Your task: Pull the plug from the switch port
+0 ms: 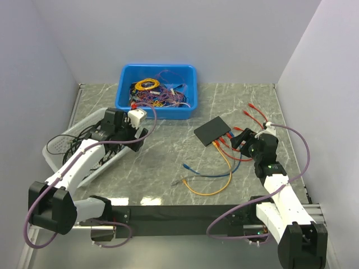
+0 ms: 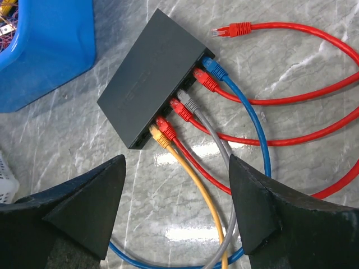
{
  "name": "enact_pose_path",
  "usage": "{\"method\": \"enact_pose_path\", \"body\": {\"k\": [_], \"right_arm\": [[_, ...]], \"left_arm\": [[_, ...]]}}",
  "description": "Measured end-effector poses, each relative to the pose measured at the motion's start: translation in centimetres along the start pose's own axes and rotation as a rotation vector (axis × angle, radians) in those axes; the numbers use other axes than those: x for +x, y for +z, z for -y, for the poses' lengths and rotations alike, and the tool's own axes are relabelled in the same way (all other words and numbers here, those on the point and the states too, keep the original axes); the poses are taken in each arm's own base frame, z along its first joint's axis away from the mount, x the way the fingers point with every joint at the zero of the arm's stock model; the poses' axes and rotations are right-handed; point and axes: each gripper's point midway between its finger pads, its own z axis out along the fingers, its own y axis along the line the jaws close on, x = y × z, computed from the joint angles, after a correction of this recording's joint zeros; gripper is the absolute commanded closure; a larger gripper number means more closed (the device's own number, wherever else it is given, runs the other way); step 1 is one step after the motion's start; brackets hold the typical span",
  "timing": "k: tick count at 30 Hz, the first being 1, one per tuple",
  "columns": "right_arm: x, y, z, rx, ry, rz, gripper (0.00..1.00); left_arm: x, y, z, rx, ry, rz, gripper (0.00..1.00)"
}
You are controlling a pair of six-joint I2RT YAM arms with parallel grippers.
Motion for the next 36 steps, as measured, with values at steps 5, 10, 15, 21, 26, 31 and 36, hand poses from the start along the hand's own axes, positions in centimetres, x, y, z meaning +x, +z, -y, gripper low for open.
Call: {"method": "enact_pose_path", "body": {"k": [5,10,15,21,26,31,36], "right_arm": [[0.0,-0.1,-0.1,0.000,-0.002,-0.004,0.19],[-1.3,-0.1,0.0,0.004,0.000,0.006,0.16],[-3.2,0.7,1.4,-0.002,0.075,0.005,0.18],[-2.7,2.9,2.8,0.011,0.157,-0.067,0.25],[-2.6,5.6,3.1,0.002,0.177,-0.139,0.32],[-2.0,7.5,4.1,0.017,0.186,-0.185,0.39],[-1.7,10.2,4.5,-0.003,0.200,-0.241,0.41]], "left_arm": [[-0.4,0.0,0.9,0.047,0.014,0.015,0.01],[-4.5,-0.2,3.7,0.120,0.097,0.088,0.01],[-12.9,2.6,10.3,0.194,0.257,0.179,0.01],[-15.8,9.2,17.4,0.232,0.353,0.165,0.01],[-14.1,15.5,22.1,0.269,0.388,0.069,0.01],[-11.2,19.3,23.1,0.262,0.386,-0.025,0.01],[-10.5,20.8,22.6,0.242,0.380,-0.047,0.01]]}}
